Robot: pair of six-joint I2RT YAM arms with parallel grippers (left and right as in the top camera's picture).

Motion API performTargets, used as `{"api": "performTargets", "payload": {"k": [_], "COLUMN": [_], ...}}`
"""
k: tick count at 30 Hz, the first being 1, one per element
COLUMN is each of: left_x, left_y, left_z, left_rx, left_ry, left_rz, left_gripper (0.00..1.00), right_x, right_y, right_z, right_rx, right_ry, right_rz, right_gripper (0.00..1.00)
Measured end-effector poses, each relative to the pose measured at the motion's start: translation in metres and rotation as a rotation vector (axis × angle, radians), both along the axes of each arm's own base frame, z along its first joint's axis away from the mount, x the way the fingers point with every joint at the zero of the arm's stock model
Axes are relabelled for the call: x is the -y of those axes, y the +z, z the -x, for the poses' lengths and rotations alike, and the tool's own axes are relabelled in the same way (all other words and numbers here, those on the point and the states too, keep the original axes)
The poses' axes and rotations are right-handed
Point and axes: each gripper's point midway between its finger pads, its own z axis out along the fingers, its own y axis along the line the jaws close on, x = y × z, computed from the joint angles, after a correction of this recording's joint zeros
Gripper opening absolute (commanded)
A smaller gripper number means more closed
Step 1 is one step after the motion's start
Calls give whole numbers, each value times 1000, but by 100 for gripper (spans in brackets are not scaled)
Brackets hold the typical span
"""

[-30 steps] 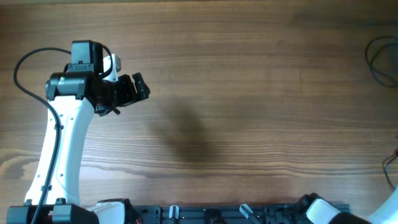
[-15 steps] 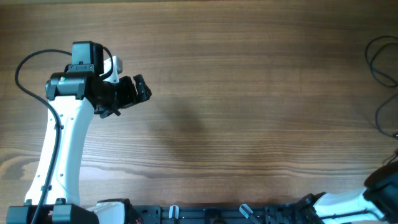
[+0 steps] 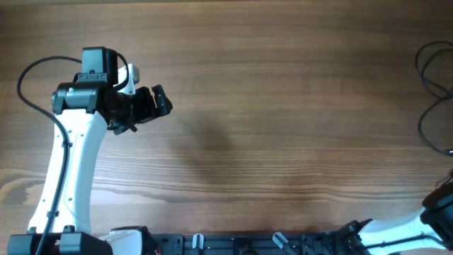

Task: Untangle cables

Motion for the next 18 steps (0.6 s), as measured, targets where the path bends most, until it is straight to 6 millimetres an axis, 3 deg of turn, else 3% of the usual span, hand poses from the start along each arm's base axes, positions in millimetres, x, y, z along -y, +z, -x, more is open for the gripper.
{"api": "performTargets", "payload": {"k": [3, 5, 8, 10, 11, 12, 14, 15, 18], "left_x": [0, 0, 0, -1, -4, -4, -16, -21, -27], "left_y": [0, 0, 1, 2, 4, 5, 34, 65, 122], "left_z": [0, -1, -3, -5, -6, -7, -8, -6, 16], "left_rx": [1, 3, 14, 20, 30, 32, 124, 223, 412], "left_ry": [0, 0, 0, 2, 10, 11, 39, 56, 79], "left_rz": [0, 0, 0, -1, -9, -9, -51, -66, -89], "left_gripper": [100, 100, 98, 100, 100, 100, 100, 100, 100], "right_x": [-33, -60, -140, -205, -248, -262, -287, -295, -322], "right_y": [20, 38, 72, 83, 84, 80, 64, 62, 75], "right_z": [-24, -45, -81, -88, -87, -84, -68, -60, -24], "right_rx": [150, 262, 509, 644, 704, 686, 559, 503, 359], "right_ry": [116, 286, 748, 1009, 1157, 1202, 1310, 1364, 1537], "right_rz": [-125, -99, 84, 137, 158, 172, 280, 359, 615], "right_gripper": [100, 100, 99, 100, 100, 100, 100, 100, 100]}}
